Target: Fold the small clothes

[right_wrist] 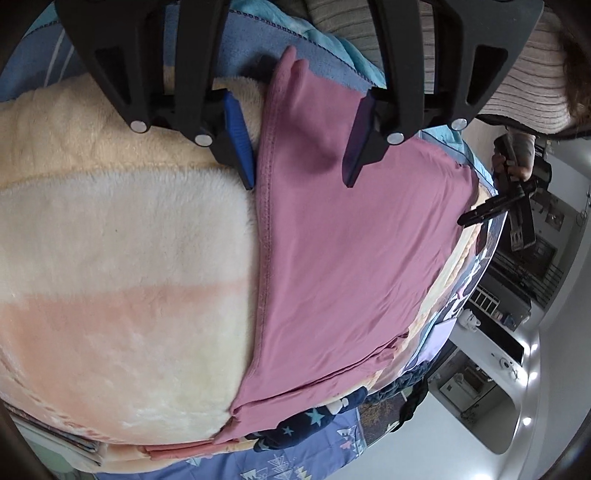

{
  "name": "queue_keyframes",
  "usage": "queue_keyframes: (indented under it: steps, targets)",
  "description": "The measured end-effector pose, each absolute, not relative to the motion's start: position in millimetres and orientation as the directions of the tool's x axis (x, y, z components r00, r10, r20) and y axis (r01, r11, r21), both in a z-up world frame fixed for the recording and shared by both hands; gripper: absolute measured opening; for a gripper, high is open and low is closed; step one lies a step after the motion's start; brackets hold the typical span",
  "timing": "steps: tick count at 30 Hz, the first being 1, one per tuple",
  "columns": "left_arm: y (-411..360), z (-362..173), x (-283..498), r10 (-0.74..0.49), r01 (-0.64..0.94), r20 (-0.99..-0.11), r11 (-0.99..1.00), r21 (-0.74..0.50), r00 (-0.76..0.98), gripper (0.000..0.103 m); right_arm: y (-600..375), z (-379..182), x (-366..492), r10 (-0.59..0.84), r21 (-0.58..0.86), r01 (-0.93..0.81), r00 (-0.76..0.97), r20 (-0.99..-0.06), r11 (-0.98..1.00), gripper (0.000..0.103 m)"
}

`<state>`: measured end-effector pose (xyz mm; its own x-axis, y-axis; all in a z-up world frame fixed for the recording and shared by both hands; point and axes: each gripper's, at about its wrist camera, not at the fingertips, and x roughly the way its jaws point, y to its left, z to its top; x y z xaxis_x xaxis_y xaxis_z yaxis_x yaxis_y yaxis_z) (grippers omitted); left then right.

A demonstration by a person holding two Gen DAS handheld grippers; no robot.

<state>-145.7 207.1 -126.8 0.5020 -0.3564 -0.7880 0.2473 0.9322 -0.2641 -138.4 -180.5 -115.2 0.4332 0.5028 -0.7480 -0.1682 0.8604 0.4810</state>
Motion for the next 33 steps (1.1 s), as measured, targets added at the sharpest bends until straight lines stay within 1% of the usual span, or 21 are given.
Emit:
queue_keyframes:
  steps: [3,5,7,8,10,11,12,13,14,15,16,17,18,22,24,26,28,30,31,33]
  targets:
    - [208,-127,-152,-0.373,0.256,-0.787,0.926,-0.279,0.492,0.039,-170,-122,-134,0.528,0.496,-0.194,0.419,-0.738,0.847,0.044]
    - [215,-126,-162,-0.388,0.246,-0.784,0.920,-0.304,0.484,0.040,-165,-122,-136,0.504,0.462,-0.206,0.425,-0.752,0.862,0.042]
    - [219,-127,-172,-0.396,0.237,-0.783,0.918,-0.319,0.480,0.041,-168,-120,-143,0.511,0.468,-0.209,0.426,-0.747,0.859,0.039]
    - [218,-127,-176,-0.397,0.240,-0.780,0.917,-0.318,0.483,0.041,-171,-119,-147,0.509,0.467,-0.206,0.427,-0.748,0.860,0.037]
    - [216,-127,-175,-0.398,0.242,-0.773,0.917,-0.317,0.494,0.038,-173,-120,-149,0.515,0.473,-0.210,0.432,-0.740,0.856,0.036]
    - [215,-127,-172,-0.404,0.235,-0.766,0.914,-0.329,0.500,0.027,-171,-121,-146,0.512,0.471,-0.208,0.433,-0.742,0.857,0.031]
    - [215,-126,-169,-0.416,0.225,-0.753,0.909,-0.350,0.510,0.004,-169,-121,-142,0.513,0.473,-0.207,0.435,-0.740,0.857,0.015]
    - [215,-121,-168,-0.449,0.221,-0.728,0.892,-0.393,0.518,0.005,-168,-122,-138,0.527,0.489,-0.207,0.434,-0.731,0.848,0.003]
    - [214,-112,-169,-0.474,0.228,-0.693,0.877,-0.422,0.543,0.005,-165,-120,-133,0.553,0.519,-0.205,0.425,-0.717,0.830,0.004]
    - [210,-99,-171,-0.479,0.249,-0.666,0.875,-0.415,0.573,0.005,-163,-115,-130,0.536,0.504,-0.198,0.437,-0.722,0.840,0.004]
    - [206,-80,-173,-0.469,0.278,-0.633,0.881,-0.382,0.615,0.005,-161,-107,-129,0.506,0.469,-0.203,0.462,-0.728,0.859,0.004]
    - [205,-64,-174,-0.465,0.297,-0.605,0.884,-0.361,0.647,0.005,-161,-89,-128,0.490,0.442,-0.222,0.504,-0.711,0.869,0.004]
    - [204,-45,-175,-0.468,0.318,-0.568,0.882,-0.348,0.677,0.005,-163,-77,-128,0.497,0.445,-0.233,0.525,-0.690,0.865,0.004]
    - [199,26,-186,-0.451,0.373,-0.423,0.891,-0.258,0.786,0.003,-176,-9,-132,0.517,0.446,-0.292,0.652,-0.555,0.846,0.004]
    - [198,49,-199,-0.445,0.385,-0.364,0.894,-0.227,0.818,0.003,-181,22,-144,0.516,0.431,-0.319,0.703,-0.490,0.844,0.004]
    - [196,63,-218,-0.450,0.403,-0.312,0.892,-0.205,0.837,0.003,-182,46,-167,0.495,0.379,-0.344,0.750,-0.439,0.859,0.003]
    - [196,70,-235,-0.460,0.415,-0.278,0.886,-0.207,0.843,0.003,-185,64,-195,0.486,0.330,-0.375,0.787,-0.381,0.866,0.004]
    - [194,68,-240,-0.464,0.416,-0.278,0.884,-0.215,0.841,0.003,-190,70,-215,0.445,0.282,-0.358,0.819,-0.362,0.890,0.004]
    - [192,64,-240,-0.460,0.409,-0.293,0.885,-0.222,0.838,0.003,-194,70,-218,0.427,0.273,-0.343,0.827,-0.365,0.898,0.004]
    - [191,54,-234,-0.466,0.405,-0.319,0.882,-0.242,0.825,0.003,-203,61,-213,0.402,0.297,-0.297,0.817,-0.412,0.908,0.004]
